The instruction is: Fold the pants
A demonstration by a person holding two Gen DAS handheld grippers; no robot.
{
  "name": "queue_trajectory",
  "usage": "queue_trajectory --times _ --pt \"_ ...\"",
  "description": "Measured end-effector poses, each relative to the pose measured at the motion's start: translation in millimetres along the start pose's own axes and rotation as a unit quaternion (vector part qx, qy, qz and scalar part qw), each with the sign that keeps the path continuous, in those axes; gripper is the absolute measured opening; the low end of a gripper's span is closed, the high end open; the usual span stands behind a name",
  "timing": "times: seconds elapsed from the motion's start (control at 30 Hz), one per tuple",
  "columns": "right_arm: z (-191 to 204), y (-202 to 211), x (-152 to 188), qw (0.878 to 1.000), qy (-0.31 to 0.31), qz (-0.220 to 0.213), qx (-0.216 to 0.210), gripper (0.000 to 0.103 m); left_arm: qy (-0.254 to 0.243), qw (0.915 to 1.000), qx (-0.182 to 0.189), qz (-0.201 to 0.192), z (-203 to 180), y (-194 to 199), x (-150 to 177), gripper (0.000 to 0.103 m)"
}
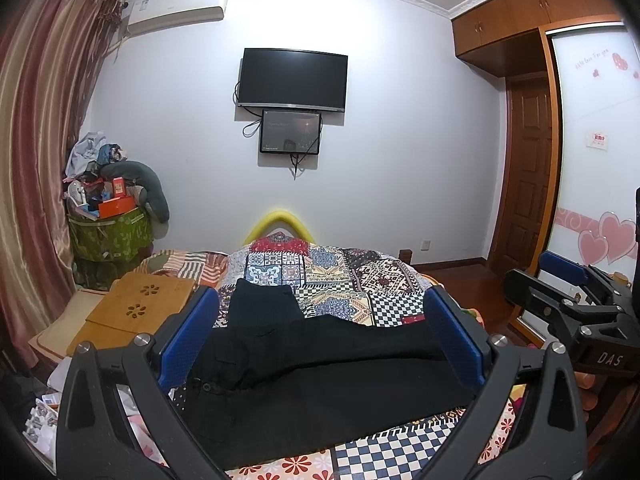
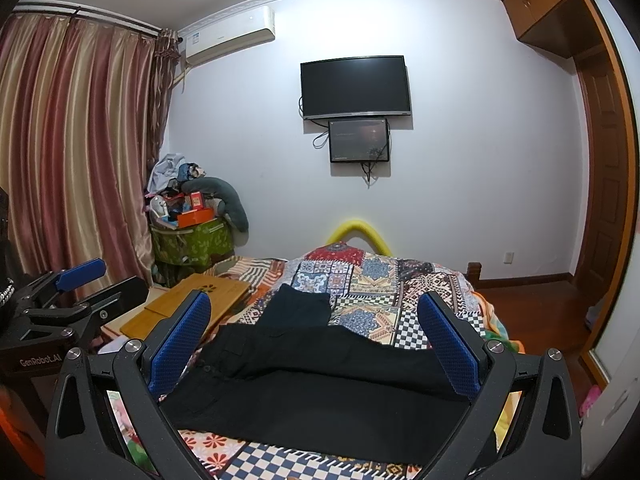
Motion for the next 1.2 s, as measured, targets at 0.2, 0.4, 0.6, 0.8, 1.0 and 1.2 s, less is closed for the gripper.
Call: queue_trajectory --times 0.2,0.4,0.6,0.8,1.0,1.2 --pt "-1.3 0.0 -0.6 1.000 -0.002 0.000 0.002 0.103 -0.001 1.0000 0.000 0.001 -0.4 0.0 0.4 0.103" --pt "-1.8 0.5 0.3 1.000 -0.003 0.000 0.002 0.103 0.000 1.0000 0.000 0.001 -0.4 0.0 1.1 0.103" --pt "-2.4 0.4 0.3 1.000 -0.003 0.000 0.002 0.103 0.000 1.0000 0.000 0.001 -0.1 -0.5 1.8 0.103" --pt "-4.8 -5.7 1.9 1.000 -0.002 0.005 0.001 0.103 0.001 1.0000 -0.004 0.002 4.9 -13.7 6.8 0.103" --pt "-17.7 -35.3 6.2 0.999 0.002 0.029 0.017 0.103 0.010 0.9995 -0.001 0.031 24.0 -51.4 9.8 0.103" --pt "-51.0 -95.8 22.1 0.995 0.027 0.074 0.063 0.103 0.022 0.9951 -0.031 0.092 64.4 -127.1 19.2 0.103"
Point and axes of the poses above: each gripper's, at about its wrist camera, not at the fingertips, and y roughly against the way its jaws point, z to its left, x to its underside, the point moved 3 cm from there along -y, roughly the way its jaws point, and after that the axes turned 4 degrees about z, right-handed, at the moved point
